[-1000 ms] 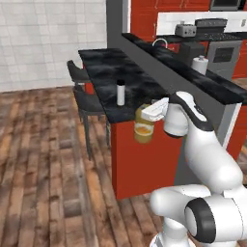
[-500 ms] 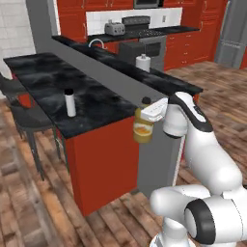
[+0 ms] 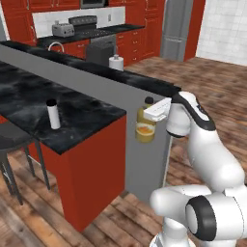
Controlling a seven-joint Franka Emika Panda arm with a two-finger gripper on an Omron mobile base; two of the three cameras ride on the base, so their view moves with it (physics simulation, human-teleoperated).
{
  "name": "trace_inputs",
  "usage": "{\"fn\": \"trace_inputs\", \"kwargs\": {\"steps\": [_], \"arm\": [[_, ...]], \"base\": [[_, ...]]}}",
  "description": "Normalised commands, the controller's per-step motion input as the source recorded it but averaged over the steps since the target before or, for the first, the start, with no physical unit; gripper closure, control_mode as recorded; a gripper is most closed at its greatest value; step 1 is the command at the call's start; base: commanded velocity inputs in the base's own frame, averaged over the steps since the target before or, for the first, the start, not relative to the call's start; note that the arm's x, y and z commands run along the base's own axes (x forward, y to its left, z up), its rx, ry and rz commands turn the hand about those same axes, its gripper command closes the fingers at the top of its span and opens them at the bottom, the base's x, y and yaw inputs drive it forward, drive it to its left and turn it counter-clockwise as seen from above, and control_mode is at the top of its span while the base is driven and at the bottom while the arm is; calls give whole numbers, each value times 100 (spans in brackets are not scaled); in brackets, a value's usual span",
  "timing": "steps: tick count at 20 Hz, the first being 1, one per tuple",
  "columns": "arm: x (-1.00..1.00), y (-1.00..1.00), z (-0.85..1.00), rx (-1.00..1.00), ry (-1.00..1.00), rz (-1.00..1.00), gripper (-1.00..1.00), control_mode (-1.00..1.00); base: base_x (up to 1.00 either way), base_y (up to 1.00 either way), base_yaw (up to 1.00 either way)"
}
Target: Move the drinks to the dining counter.
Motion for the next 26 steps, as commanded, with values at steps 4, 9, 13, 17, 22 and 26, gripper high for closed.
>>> {"fn": "trace_inputs", "kwargs": {"steps": [4, 9, 13, 17, 22, 26], "arm": [[0, 0, 0, 0, 0, 0, 100, 100], [0, 0, 0, 0, 0, 0, 100, 100], [0, 0, 0, 0, 0, 0, 100, 100], [0, 0, 0, 0, 0, 0, 100, 100], [0, 0, 0, 0, 0, 0, 100, 100], [0, 0, 0, 0, 0, 0, 100, 100]], "base": [[0, 100, -30], [0, 81, -18], [12, 81, -17], [24, 42, -11], [50, 31, -7], [56, 35, -7]]}}
